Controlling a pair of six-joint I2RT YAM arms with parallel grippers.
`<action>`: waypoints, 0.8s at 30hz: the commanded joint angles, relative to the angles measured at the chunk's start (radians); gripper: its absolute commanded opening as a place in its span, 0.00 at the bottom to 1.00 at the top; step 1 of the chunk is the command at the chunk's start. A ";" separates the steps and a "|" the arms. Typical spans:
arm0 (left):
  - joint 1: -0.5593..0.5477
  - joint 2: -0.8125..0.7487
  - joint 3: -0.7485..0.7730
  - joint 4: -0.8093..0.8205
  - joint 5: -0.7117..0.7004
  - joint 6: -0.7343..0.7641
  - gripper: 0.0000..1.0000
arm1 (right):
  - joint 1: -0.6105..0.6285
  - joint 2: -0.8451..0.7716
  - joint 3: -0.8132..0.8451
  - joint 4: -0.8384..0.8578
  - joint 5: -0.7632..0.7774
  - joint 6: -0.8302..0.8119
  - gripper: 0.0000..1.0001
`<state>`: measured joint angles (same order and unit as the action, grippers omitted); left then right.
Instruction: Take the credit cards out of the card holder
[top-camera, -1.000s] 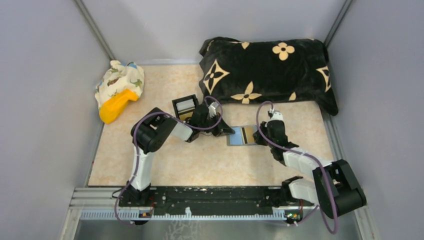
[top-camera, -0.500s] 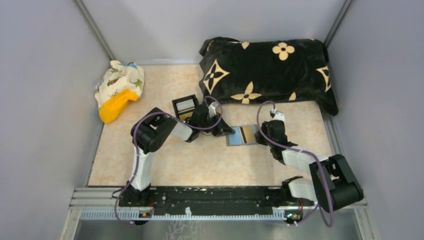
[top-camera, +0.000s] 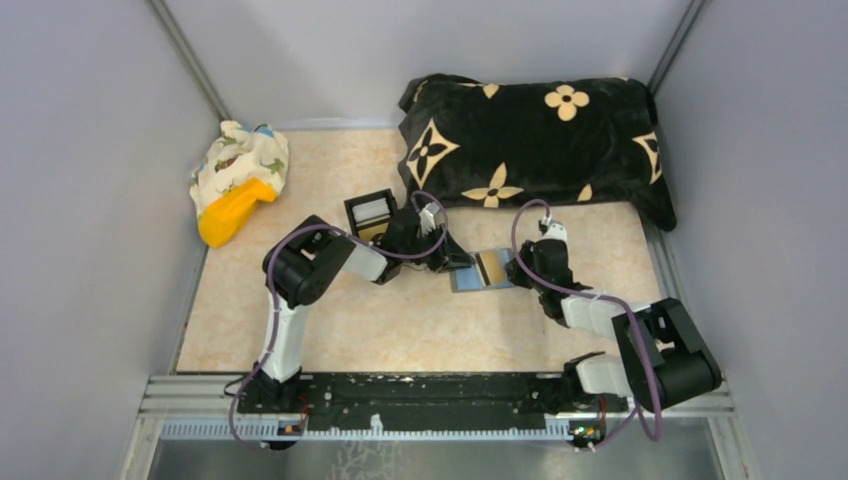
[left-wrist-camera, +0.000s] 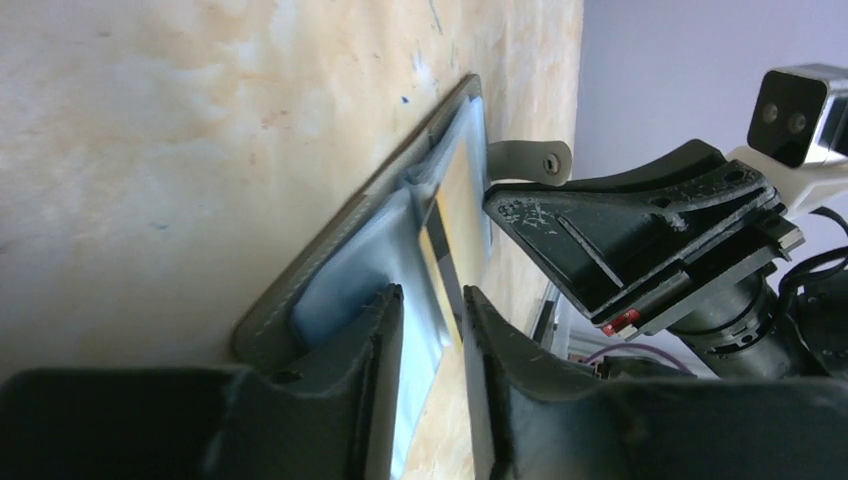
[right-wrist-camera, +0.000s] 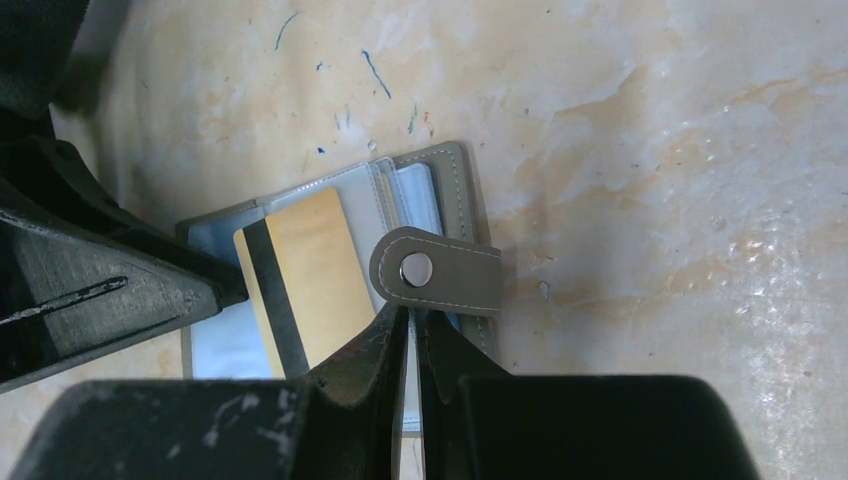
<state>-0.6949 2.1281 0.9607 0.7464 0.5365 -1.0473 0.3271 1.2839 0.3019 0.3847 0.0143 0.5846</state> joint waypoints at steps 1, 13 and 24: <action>-0.021 0.026 0.026 -0.015 -0.001 -0.003 0.38 | 0.022 0.012 -0.033 -0.047 -0.048 0.011 0.08; -0.050 0.040 0.054 -0.034 -0.025 -0.009 0.39 | 0.029 0.017 -0.043 -0.027 -0.056 0.016 0.08; -0.050 0.018 0.033 -0.041 -0.023 0.001 0.00 | 0.029 0.033 -0.042 -0.018 -0.047 0.018 0.08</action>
<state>-0.7395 2.1483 1.0004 0.7128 0.5171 -1.0626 0.3401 1.2858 0.2874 0.4122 -0.0101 0.5983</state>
